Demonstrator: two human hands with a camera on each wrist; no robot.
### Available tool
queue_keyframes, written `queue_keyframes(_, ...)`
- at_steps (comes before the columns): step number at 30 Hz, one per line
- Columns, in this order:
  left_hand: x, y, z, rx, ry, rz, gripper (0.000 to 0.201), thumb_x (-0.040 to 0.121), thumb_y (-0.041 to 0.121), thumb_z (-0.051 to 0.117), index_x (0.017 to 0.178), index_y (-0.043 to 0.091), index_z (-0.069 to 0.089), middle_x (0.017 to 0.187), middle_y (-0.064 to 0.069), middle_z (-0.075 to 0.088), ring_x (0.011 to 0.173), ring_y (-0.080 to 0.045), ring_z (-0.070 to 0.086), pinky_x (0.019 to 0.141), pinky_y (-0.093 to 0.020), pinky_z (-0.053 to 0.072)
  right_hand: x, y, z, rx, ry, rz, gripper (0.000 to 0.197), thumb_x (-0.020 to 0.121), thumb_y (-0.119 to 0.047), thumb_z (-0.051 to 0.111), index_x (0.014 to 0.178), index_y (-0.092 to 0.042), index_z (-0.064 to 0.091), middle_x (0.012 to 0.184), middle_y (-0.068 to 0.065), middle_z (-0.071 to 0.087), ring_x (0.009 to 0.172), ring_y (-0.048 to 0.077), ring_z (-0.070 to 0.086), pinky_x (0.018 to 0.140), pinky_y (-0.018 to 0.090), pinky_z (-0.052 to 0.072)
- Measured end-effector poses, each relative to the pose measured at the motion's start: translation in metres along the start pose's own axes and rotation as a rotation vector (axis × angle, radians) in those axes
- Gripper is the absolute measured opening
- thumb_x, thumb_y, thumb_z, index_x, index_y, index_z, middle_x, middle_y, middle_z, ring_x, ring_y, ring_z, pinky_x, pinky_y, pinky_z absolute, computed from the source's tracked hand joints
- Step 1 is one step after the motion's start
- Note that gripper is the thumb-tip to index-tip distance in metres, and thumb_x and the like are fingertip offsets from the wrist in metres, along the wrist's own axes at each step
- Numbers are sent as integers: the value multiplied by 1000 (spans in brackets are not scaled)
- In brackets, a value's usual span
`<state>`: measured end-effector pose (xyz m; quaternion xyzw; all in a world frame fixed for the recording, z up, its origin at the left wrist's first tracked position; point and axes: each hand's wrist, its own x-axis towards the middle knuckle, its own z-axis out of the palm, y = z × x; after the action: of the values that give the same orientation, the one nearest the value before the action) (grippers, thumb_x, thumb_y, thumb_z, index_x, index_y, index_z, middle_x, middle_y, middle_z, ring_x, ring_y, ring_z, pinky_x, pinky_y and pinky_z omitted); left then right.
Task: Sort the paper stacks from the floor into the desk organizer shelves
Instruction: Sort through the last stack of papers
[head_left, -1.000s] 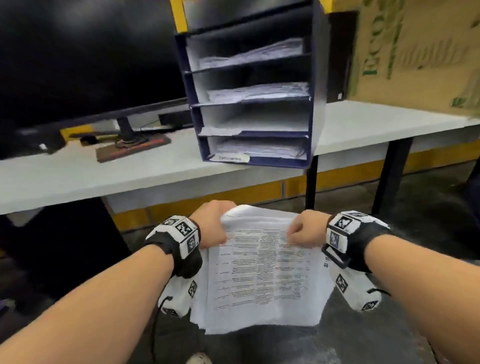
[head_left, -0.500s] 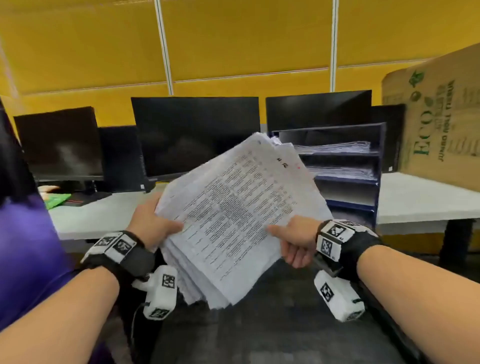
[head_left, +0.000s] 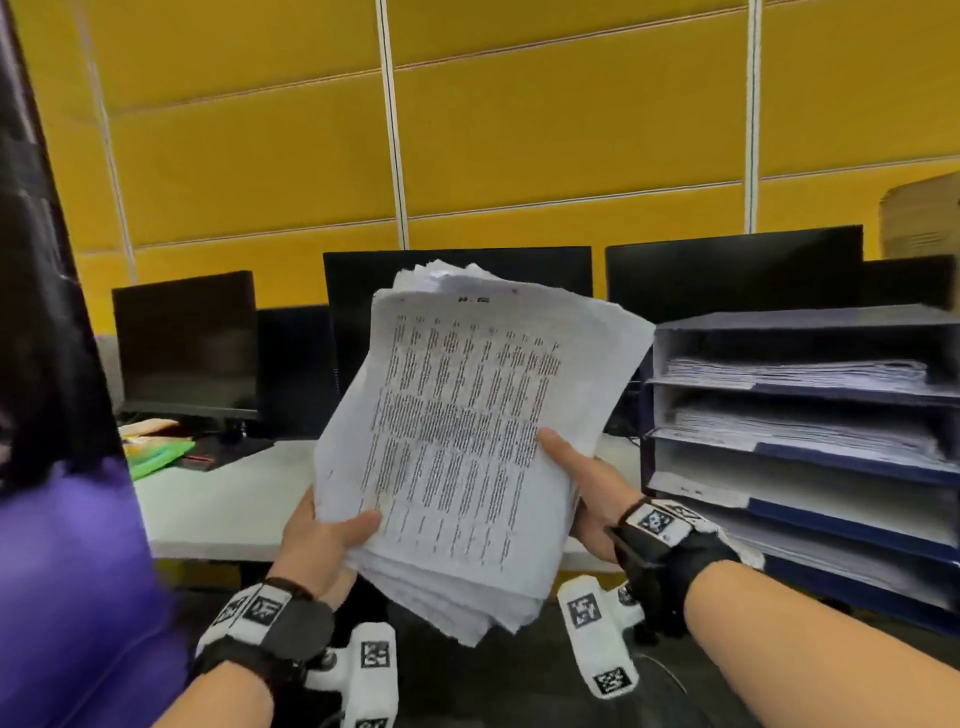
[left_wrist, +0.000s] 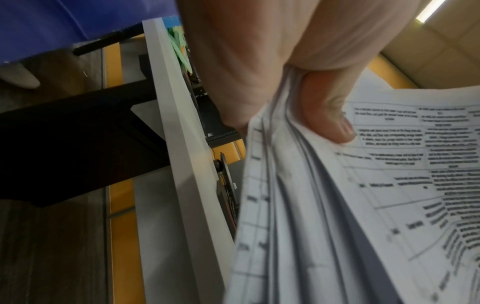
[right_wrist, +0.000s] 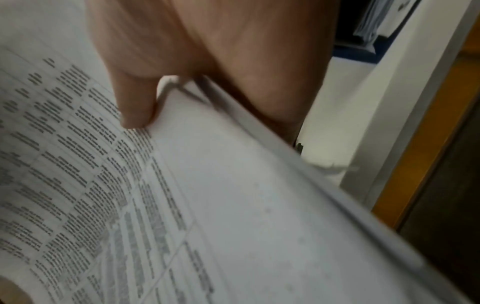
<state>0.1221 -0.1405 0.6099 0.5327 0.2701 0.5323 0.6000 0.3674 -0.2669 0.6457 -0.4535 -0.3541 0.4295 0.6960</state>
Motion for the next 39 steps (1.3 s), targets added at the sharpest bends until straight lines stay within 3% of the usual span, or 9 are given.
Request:
queue_keyframes(3,4,-8,11,-68,-75,-43,49,80,-21,55,122,5,56,112,-21,68,104,-40,65,90,-54,52,15,5,-4,96,-43,29,51,78,-30,73,121,-4,60,113,20,68,105,36,66,97,55,47)
queue_keyframes(8,29,-14,18,58,-34,-20,46,79,-15,63,116,11,60,111,-14,70,106,-36,65,82,-48,57,36,-9,-1,-67,165,-160,22,83,-17,71,99,-6,62,101,16,71,88,32,69,85,46,54)
queue_keyframes(11,48,-1,25,337,-48,17,47,72,4,82,109,21,58,112,-7,68,103,-29,65,84,-48,56,53,-27,-4,-159,225,-254,15,82,-17,73,82,-14,58,90,10,70,79,24,67,82,41,53)
queue_keyframes(15,69,35,33,589,-173,24,58,70,32,82,118,24,51,120,4,60,107,-15,59,86,-33,51,79,-41,-18,-206,202,-270,21,75,-23,77,92,-16,66,103,13,72,94,32,69,91,53,51)
queue_keyframes(20,109,67,57,399,-164,101,114,36,82,75,129,22,50,121,1,65,109,-20,64,96,-45,49,105,-49,-12,-382,74,-314,35,79,-23,75,109,-10,65,109,9,70,102,26,67,98,49,48)
queue_keyframes(24,136,76,75,136,75,194,80,55,58,78,119,16,56,106,-5,71,93,-23,71,87,-48,55,131,-56,-3,-433,42,-358,33,80,-21,74,110,-9,66,105,8,72,100,25,68,97,50,49)
queue_keyframes(28,158,71,88,171,263,338,48,79,44,74,115,20,52,102,2,66,89,-14,66,71,-29,51,146,-60,7,-426,100,-431,23,85,-15,69,108,-13,65,104,5,71,100,22,67,95,42,50)
queue_keyframes(33,153,35,109,310,203,455,12,91,32,64,99,37,56,100,13,64,95,-6,62,76,-22,46,153,-33,10,-468,168,-432,29,89,-14,64,117,-8,61,97,-2,65,94,18,63,79,26,48)
queue_keyframes(39,154,22,98,249,87,365,45,79,41,74,118,28,54,110,8,65,99,-10,65,79,-28,52,158,-28,-13,-421,88,-315,31,82,-9,72,111,-8,61,99,3,70,92,20,66,91,39,52)
